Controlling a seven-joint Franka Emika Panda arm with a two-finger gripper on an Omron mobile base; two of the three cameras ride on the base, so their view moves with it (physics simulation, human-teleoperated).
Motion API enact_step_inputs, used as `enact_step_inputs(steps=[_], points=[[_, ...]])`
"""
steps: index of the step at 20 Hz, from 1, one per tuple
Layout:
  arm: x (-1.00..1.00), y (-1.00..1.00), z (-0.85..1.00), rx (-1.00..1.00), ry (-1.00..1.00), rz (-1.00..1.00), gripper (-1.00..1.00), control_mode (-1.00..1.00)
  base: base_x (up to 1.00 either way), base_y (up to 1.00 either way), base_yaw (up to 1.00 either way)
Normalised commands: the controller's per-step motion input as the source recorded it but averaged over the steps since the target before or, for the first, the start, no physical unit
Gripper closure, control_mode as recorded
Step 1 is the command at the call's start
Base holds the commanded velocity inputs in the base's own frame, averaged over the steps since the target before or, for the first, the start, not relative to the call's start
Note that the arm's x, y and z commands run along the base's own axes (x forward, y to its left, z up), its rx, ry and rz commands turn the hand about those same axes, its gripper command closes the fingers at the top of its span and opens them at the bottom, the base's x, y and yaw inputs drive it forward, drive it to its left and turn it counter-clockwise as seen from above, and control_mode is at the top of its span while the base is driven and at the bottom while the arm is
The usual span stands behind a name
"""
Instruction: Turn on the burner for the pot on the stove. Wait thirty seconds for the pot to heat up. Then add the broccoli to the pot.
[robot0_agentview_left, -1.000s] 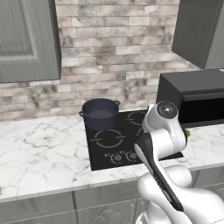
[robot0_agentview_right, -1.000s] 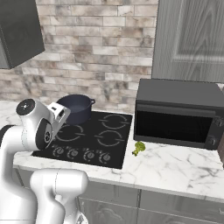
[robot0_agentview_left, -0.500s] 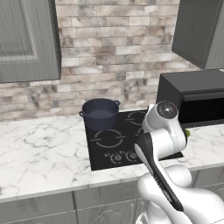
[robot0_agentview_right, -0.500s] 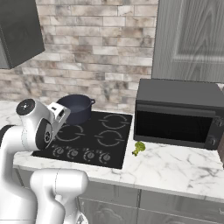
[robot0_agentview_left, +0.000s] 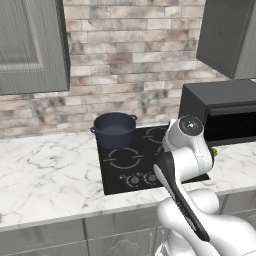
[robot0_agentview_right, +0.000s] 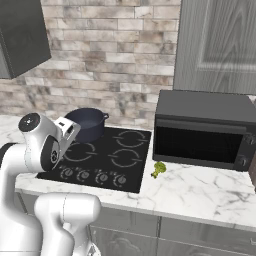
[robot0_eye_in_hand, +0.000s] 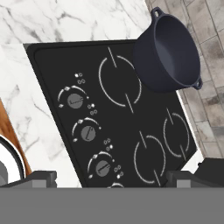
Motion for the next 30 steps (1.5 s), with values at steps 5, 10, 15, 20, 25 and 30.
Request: enact_step_inputs(steps=[5,10,15,20,25,30], points=[[0.0,0.0,0.0,0.0,0.0,0.0,-1.0,-1.0,0.0,0.0,0.0],[0.0,0.0,0.0,0.0,0.0,0.0,-1.0,-1.0,0.0,0.0,0.0],[0.0,0.0,0.0,0.0,0.0,0.0,-1.0,-1.0,0.0,0.0,0.0],[0.0,0.0,0.0,0.0,0.0,0.0,-1.0,-1.0,0.0,0.0,0.0],[0.0,0.0,0.0,0.0,0.0,0.0,-1.0,-1.0,0.0,0.0,0.0],[0.0,0.0,0.0,0.0,0.0,0.0,-1.0,-1.0,0.0,0.0,0.0]])
